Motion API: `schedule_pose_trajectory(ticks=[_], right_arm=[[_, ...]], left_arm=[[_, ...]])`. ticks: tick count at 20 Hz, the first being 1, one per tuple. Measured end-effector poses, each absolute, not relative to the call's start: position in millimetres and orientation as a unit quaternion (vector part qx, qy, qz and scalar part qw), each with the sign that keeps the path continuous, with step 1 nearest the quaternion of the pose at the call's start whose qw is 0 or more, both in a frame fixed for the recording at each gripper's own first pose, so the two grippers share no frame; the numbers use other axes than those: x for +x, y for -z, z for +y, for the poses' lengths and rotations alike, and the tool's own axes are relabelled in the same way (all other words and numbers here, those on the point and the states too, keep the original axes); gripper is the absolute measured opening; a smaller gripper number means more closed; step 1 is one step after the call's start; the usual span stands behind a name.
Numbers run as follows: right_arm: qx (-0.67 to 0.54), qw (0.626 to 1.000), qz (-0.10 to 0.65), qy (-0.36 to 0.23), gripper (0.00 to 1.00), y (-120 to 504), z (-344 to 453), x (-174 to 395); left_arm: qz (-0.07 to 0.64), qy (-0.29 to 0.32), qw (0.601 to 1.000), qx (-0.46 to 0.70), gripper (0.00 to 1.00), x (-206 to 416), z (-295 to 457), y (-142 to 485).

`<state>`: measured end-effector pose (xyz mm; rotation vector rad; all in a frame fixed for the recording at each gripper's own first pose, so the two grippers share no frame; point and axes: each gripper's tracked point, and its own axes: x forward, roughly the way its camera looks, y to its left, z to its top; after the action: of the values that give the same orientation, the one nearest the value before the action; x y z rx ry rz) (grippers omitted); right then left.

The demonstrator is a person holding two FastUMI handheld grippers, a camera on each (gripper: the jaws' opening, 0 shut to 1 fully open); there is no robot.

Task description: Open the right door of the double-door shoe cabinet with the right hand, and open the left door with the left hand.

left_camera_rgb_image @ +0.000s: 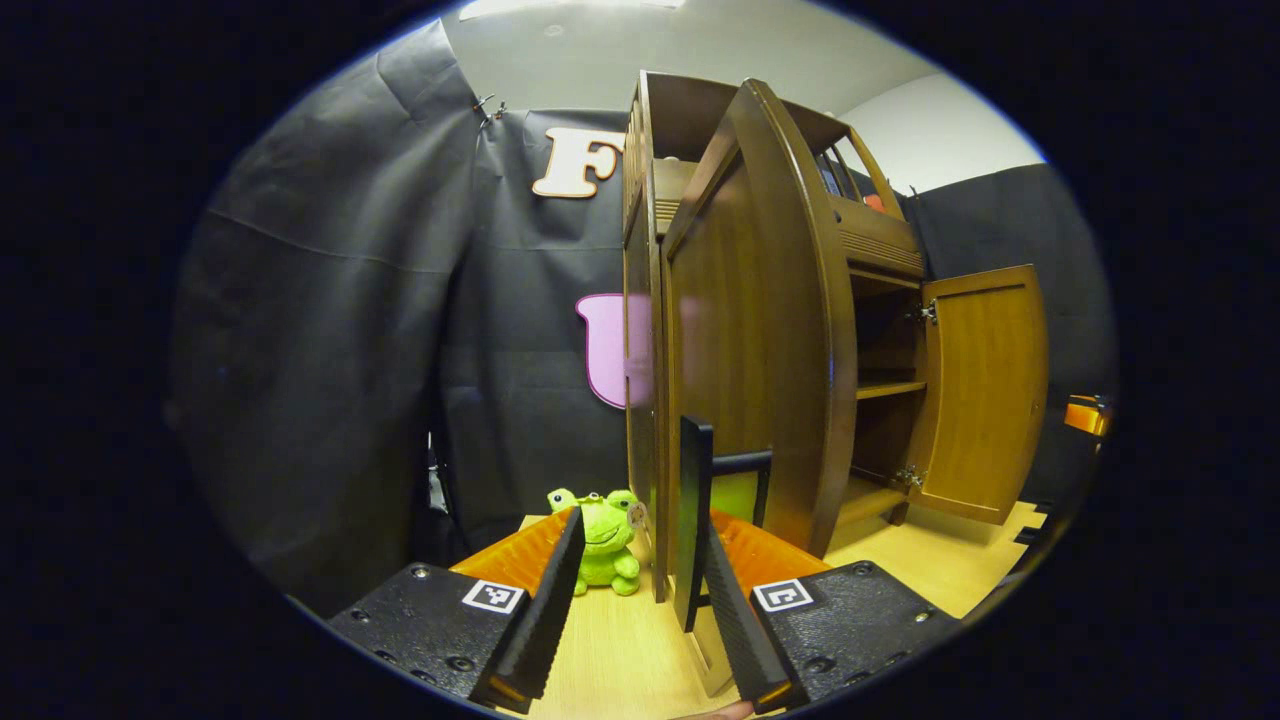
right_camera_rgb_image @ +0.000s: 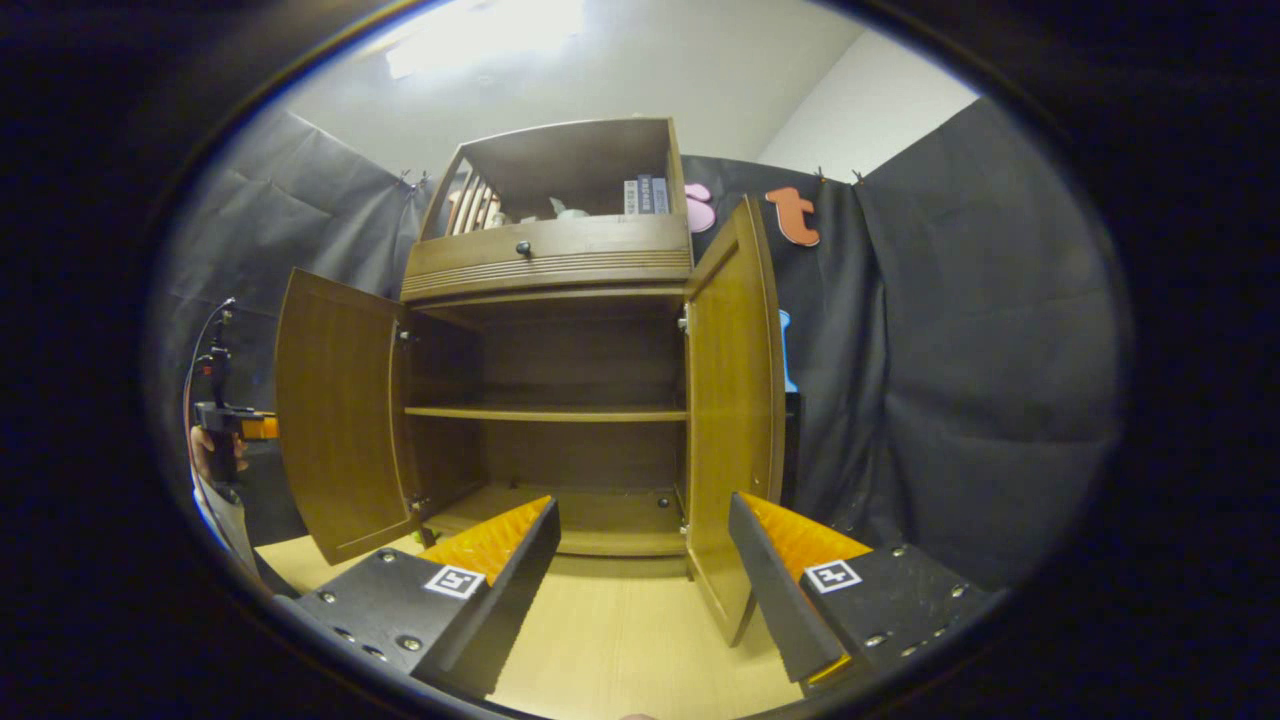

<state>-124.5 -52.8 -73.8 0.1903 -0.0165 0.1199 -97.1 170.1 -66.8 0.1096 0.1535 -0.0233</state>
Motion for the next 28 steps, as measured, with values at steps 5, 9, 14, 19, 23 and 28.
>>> schedule_pose_trajectory(ticks=[5,9,14,19,23,28], right_arm=[[0.103,0.993,-0.003,-0.062,0.98,78.0,-56.3,-122.9],[0.110,0.992,-0.004,-0.067,1.00,79.2,-55.9,-122.8],[0.108,0.992,0.007,-0.068,0.97,69.8,-58.6,-121.9],[0.100,0.991,-0.009,-0.087,0.97,43.4,-45.0,-128.0],[0.099,0.989,-0.022,-0.103,1.00,30.2,-36.0,-122.6],[0.113,0.988,-0.010,-0.106,1.00,30.6,-42.2,-105.9]], left_arm=[[0.080,-0.011,0.995,0.053,0.82,-126.5,179.2,57.9],[0.062,-0.077,0.994,0.050,0.97,-152.4,186.1,28.5],[0.022,-0.053,0.998,0.033,0.92,-167.4,125.8,-11.0],[-0.004,-0.034,0.999,0.036,0.92,-160.3,67.3,-22.7],[0.003,0.002,0.999,0.051,0.92,-147.2,8.7,-15.2],[0.009,0.025,0.998,0.059,0.96,-129.6,-42.1,1.2]])
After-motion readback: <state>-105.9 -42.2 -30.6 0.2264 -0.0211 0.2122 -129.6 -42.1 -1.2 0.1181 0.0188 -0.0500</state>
